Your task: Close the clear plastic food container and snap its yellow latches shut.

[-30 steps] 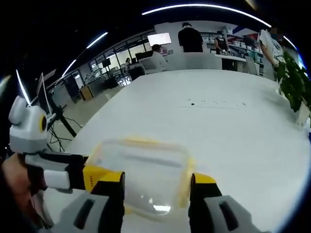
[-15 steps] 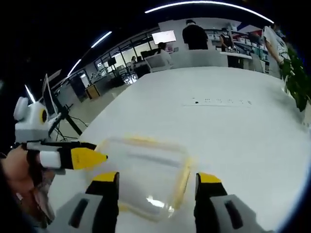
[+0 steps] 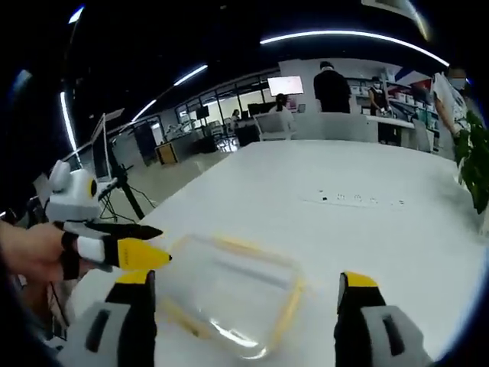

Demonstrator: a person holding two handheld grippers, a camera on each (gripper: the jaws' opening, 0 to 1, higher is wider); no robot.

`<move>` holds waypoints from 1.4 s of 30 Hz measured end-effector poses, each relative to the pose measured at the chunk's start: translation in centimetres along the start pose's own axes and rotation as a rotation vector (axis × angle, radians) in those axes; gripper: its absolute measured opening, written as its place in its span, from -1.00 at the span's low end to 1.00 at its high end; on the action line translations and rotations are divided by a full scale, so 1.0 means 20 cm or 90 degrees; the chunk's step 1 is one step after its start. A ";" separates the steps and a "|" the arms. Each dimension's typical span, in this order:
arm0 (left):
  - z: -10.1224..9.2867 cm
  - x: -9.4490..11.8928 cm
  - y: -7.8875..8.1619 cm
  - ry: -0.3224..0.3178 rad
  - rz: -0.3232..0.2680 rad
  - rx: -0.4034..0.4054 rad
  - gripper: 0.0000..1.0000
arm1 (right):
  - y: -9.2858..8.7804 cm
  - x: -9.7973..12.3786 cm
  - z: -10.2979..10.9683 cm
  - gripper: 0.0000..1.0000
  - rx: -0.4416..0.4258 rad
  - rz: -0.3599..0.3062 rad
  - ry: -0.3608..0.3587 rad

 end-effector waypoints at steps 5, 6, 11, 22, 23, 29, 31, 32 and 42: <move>-0.04 0.06 -0.01 0.001 -0.006 -0.028 0.98 | -0.01 0.05 0.01 1.00 -0.003 -0.001 0.005; -0.04 0.07 -0.01 0.002 -0.007 -0.030 0.98 | -0.01 0.06 0.02 1.00 0.004 0.001 0.006; -0.07 0.14 -0.01 0.007 -0.015 -0.042 0.98 | -0.01 0.14 0.05 1.00 0.018 -0.005 0.014; -0.15 0.40 -0.07 0.019 -0.037 -0.061 0.98 | -0.09 0.41 0.14 1.00 0.025 -0.025 0.021; -0.16 0.41 -0.07 0.019 -0.038 -0.068 0.98 | -0.10 0.43 0.15 1.00 0.026 -0.026 0.021; -0.24 0.56 -0.16 0.019 -0.026 -0.112 0.98 | -0.18 0.60 0.17 1.00 0.021 -0.035 0.028; -0.27 0.60 -0.19 0.016 -0.021 -0.120 0.98 | -0.21 0.65 0.16 1.00 0.017 -0.038 0.027; -0.28 0.62 -0.20 0.016 -0.019 -0.121 0.98 | -0.22 0.67 0.16 1.00 0.016 -0.039 0.027; -0.41 0.83 -0.35 0.012 -0.026 -0.126 0.98 | -0.41 0.97 0.15 1.00 0.073 -0.036 0.008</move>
Point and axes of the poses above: the point that each gripper's makers call its tool centre point, and the gripper's own axes: x roughly backward along the fingers, z roughly to its left, y roughly out of its top, the point moved 7 cm from there along x, roughly backward along the fingers, and after that the axes turned 8 degrees about z, right-handed, at the moved point
